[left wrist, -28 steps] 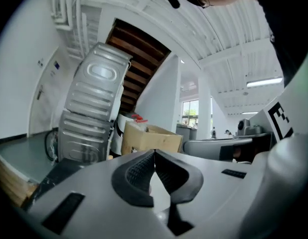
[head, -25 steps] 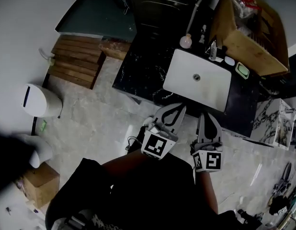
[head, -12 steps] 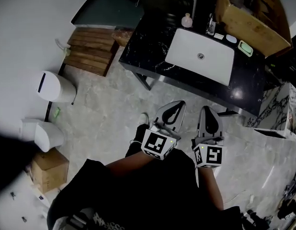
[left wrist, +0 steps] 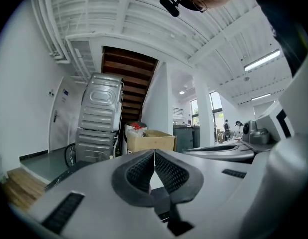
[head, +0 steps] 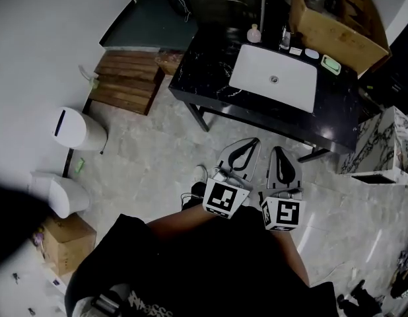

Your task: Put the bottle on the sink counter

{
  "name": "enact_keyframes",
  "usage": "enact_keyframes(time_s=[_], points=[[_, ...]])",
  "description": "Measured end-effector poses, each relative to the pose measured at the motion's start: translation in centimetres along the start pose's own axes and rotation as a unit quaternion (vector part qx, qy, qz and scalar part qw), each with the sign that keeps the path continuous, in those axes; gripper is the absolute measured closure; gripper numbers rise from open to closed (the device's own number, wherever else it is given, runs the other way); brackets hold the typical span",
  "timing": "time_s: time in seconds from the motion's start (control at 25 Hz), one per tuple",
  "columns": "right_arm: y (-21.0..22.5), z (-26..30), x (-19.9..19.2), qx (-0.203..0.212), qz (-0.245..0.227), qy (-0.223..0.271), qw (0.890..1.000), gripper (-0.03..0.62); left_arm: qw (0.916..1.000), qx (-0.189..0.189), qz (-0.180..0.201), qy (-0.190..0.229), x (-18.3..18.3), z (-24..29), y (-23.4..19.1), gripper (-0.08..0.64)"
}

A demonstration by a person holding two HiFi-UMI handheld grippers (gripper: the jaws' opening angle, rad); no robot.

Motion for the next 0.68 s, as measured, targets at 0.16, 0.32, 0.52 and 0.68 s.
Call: enact_keyframes(time_s=[0.16, 0.32, 0.52, 0.68], points=[[-1.2, -0.5, 0.0, 0.017, -0.014, -0.005, 1.0, 0.549, 0.9994, 0.03, -0.012, -0.008, -0.3, -1.5, 0.1, 0.543], [-1.6, -0.9, -0.3, 0.03, -0.013, -0.013, 0.999, 0.551, 0.9984, 0.054, -0.015, -0.007, -0.3, -2.7, 0.5, 0.543], [-2.5, -1.7, -0.5, 0.046, -0.027, -0.015, 0.998, 0.551, 0.9974, 0.071, -0.015, -0.005, -0.5, -3.6, 1.4, 0.543], [-2.6, -2.3, -0.4, 0.046, -0.021, -0.008, 0.999, 0.551, 0.9975, 0.071, 0.005, -0.003, -0.4, -3.7, 2.4, 0.543]])
Point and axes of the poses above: the fingertips, and each gripper's own axes: z forward along the fingers, y to its right, x out of its top, the point moved 7 cm from there along -z, backward along the fingers, and after that the axes turned 9 degrees about z, right-handed, at the moved point
